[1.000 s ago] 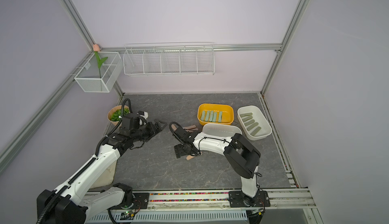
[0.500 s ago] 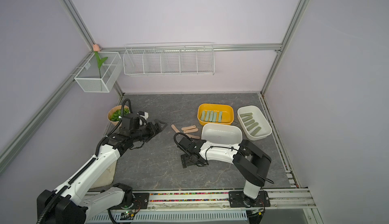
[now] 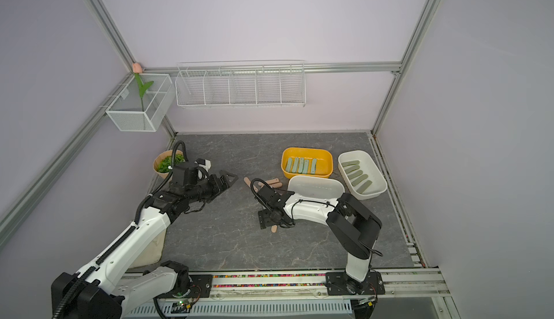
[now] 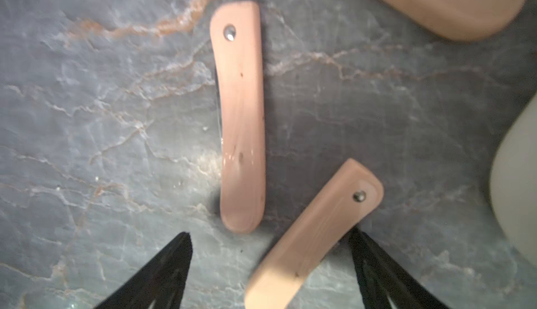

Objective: Place the fruit knives into the storage box by color
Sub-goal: Pick up the fruit knife from the center of the board.

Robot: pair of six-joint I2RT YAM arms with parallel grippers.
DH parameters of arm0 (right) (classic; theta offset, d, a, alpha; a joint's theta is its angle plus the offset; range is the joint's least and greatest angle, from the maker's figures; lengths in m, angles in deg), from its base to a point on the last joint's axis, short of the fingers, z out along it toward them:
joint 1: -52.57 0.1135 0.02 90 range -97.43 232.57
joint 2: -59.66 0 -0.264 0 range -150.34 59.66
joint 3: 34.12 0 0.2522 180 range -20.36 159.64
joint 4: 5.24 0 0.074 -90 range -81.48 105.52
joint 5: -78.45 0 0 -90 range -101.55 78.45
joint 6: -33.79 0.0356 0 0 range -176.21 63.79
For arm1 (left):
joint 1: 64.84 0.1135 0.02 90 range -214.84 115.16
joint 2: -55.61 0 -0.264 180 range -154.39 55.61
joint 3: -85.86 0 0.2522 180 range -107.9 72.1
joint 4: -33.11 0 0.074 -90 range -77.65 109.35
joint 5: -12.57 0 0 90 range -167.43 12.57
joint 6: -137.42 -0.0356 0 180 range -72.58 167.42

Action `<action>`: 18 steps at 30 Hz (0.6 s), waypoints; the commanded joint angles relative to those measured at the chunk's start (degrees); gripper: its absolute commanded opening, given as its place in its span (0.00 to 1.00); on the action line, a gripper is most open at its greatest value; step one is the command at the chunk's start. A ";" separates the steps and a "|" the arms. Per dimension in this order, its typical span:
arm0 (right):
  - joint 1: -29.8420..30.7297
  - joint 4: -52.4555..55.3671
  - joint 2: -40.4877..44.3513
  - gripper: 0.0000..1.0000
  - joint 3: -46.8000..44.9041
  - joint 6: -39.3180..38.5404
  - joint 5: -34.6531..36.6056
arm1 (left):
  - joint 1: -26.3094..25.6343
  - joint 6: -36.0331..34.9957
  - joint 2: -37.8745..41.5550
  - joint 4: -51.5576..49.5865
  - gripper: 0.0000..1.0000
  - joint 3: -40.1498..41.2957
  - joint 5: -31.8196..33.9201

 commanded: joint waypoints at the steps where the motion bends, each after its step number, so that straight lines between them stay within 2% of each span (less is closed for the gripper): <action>1: -0.21 -1.15 -3.25 0.87 3.01 -4.34 -3.16 | 0.50 -0.82 1.15 -0.49 0.99 0.59 0.35; 6: -0.23 1.18 -3.42 0.85 5.01 -5.18 -1.83 | 0.61 -1.02 1.59 -1.06 0.99 0.50 0.22; 18: 2.45 5.78 2.99 0.84 -3.88 -7.44 6.66 | 0.74 -0.29 1.32 -0.35 0.99 0.15 -0.29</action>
